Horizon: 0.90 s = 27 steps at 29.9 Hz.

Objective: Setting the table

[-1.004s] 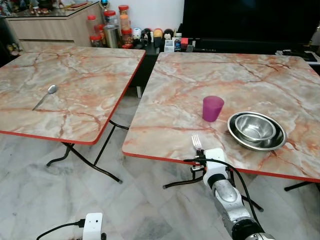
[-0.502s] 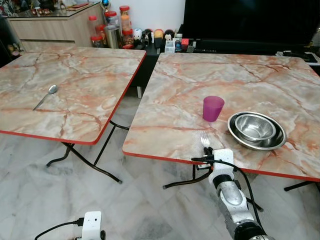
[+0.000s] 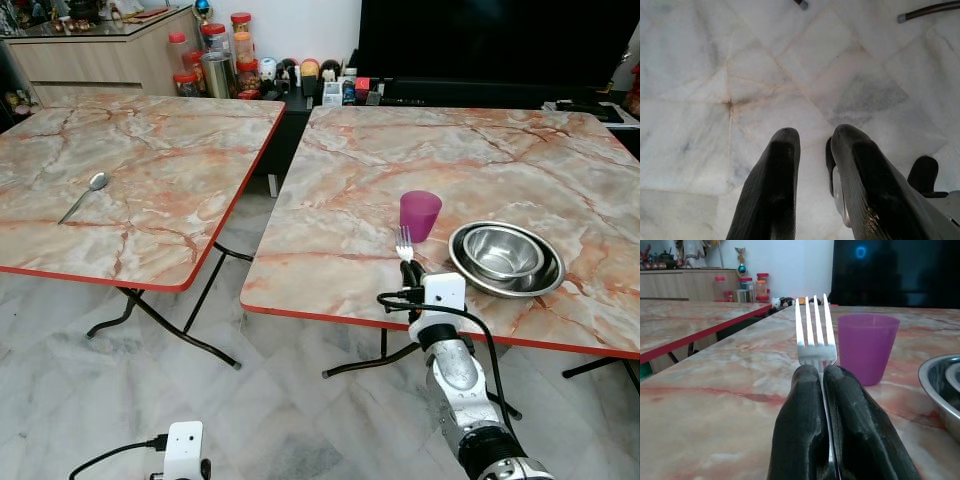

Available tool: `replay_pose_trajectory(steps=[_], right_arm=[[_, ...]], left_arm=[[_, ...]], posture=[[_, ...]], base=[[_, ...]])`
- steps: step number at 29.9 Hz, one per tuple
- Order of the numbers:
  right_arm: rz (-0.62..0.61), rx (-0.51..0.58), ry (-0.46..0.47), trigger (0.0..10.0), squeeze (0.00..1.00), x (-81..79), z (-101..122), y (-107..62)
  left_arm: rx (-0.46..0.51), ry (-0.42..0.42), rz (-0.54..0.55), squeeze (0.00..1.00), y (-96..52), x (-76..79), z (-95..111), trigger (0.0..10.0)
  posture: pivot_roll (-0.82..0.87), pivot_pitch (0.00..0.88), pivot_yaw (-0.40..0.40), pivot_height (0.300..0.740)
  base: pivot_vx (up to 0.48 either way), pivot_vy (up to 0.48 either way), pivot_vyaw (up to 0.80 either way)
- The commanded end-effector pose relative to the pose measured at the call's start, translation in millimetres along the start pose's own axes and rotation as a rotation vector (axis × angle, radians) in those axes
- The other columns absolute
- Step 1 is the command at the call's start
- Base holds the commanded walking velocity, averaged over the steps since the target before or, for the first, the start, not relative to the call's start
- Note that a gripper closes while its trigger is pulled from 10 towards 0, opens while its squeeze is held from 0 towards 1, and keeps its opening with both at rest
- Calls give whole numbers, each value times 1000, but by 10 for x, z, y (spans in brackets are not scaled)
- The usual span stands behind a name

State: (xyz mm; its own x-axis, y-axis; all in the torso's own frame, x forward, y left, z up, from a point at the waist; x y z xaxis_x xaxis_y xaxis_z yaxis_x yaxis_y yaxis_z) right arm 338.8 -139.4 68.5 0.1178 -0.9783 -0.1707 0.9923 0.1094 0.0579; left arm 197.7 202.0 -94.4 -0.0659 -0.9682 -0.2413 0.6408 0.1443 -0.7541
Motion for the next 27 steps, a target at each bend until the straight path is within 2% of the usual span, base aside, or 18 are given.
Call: replay_pose_trajectory(steps=[1, 4, 27], right_arm=[[25, 47, -5, 10000, 0, -59, 119, 67], [28, 46, -7, 10000, 0, -64, 118, 64], [40, 43, -8, 10000, 0, -121, 105, 57]], left_arm=[[7, 28, 20, 0, 7, -52, 24, 10000], [8, 37, 27, 0, 7, -56, 28, 10000], [2, 35, 35, 0, 5, -69, 17, 10000]], posture=[[17, 0, 13, 740], [17, 0, 13, 740], [12, 0, 18, 740]], base=[[0, 0, 0], [0, -263, 0], [0, -475, 0]])
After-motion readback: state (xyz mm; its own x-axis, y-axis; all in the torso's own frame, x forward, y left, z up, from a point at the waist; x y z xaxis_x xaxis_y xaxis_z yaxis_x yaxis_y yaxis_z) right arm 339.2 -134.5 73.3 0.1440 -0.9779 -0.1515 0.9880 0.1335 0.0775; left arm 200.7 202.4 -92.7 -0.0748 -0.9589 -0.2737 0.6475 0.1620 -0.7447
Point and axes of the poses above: a point about 5 cm out from each wrist's last joint towards the gripper, its own y axis pointing out of the wrist towards the gripper, its own z axis along the axis of the wrist's last joint, x = y × z, the point moved 2 cm from there along y, pointing out of the wrist towards the gripper, and after that the axes turned 14 degrees about y, right-handed, at the moved point
